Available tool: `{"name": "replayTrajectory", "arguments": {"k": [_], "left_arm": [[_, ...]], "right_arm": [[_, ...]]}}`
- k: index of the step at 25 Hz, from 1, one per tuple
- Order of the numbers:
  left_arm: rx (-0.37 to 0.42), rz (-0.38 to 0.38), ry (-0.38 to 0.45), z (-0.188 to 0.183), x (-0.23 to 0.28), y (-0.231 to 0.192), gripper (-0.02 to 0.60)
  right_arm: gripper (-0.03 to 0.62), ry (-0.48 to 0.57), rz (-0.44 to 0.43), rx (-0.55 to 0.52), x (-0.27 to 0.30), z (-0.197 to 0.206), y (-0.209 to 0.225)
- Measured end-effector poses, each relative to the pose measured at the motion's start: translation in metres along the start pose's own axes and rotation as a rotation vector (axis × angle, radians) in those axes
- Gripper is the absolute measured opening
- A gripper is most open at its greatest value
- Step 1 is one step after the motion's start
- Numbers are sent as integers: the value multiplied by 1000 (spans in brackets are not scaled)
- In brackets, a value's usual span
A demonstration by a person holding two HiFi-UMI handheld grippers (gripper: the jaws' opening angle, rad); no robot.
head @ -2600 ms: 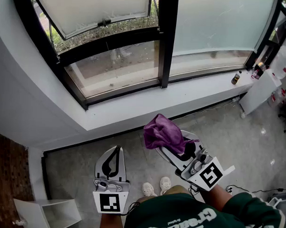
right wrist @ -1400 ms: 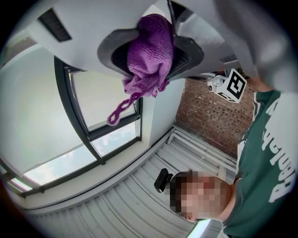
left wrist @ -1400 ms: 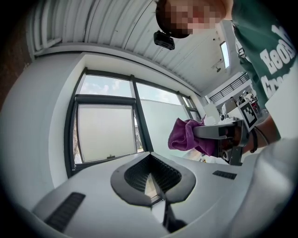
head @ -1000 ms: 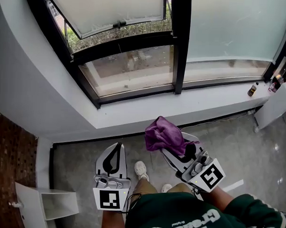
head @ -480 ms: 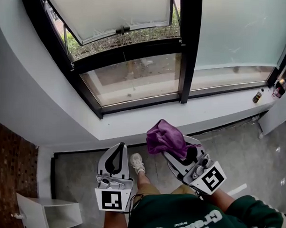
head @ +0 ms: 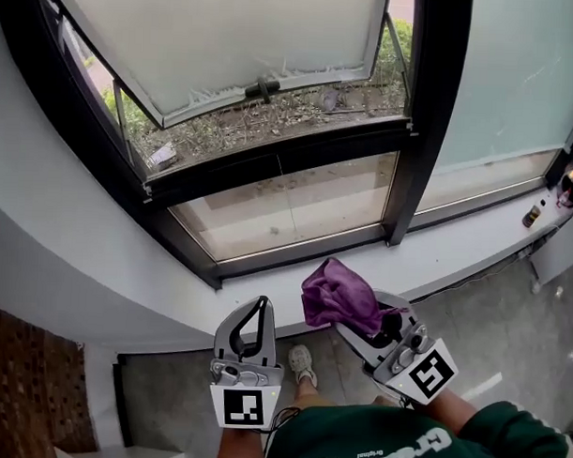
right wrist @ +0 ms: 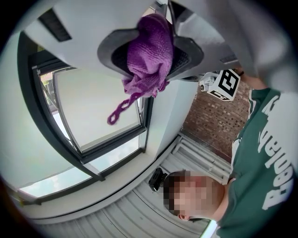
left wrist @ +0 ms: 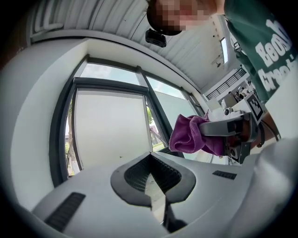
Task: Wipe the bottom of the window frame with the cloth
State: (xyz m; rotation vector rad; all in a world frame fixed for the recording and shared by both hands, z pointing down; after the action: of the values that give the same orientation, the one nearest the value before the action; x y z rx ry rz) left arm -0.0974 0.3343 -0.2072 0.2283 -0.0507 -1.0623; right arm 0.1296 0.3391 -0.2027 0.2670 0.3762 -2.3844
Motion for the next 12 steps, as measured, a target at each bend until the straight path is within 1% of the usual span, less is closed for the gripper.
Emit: {"name": "replayTrajectory", "arguments": {"k": [3,4,8,12], "left_arm": [[38,33,-16,14,35,-45,3],[39,39,-25,19,45,-60,3],[6,54,-30,35,76,-111,3],[-29,62,-48,46,100,-148,3]], "right_arm": [[158,-10,9,-4,51,20,19],[158,-16,13,-2,67,28,24],[158,-50,25,12,119,53,39],[158,-81,43,29,159,70,52]]}}
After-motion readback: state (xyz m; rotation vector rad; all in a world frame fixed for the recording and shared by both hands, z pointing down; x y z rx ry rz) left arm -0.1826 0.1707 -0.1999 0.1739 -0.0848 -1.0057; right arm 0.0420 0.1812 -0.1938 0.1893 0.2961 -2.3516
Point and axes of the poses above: the fingertips, and each gripper's own axes: x forward along the fingers, y to its right, z out of its underside, the point moved 10 cm from there along -x, backward along the fingers, and after that the axes turned 7 degrees about -x, right-handed, at the moved point
